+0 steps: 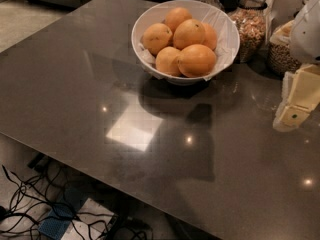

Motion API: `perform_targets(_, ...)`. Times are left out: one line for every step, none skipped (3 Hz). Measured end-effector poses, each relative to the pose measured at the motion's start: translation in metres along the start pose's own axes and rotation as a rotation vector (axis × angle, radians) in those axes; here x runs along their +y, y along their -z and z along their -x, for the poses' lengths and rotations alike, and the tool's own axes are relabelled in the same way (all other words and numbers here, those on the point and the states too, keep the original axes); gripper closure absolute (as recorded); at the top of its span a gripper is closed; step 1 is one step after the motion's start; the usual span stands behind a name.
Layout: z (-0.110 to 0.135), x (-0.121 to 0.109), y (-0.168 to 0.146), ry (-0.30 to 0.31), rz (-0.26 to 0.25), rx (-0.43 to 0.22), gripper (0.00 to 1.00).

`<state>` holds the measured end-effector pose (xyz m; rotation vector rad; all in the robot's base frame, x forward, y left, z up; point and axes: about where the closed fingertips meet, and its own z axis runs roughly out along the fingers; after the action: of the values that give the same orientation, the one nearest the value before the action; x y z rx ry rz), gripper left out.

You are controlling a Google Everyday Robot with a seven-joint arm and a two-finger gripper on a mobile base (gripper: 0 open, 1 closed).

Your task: Pick orange from white bowl

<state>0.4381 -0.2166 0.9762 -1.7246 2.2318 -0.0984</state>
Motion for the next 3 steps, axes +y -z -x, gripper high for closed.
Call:
perform_targets(0.0,0.0,0.0,0.0,0.0,0.0,0.0)
perform_targets(0.002,-0.002,0.0,-0.021,-0.008,-0.009,0.0)
perform_targets(0.019,-0.011,-0.014,-0.077,-0.023,-0.061,0.0)
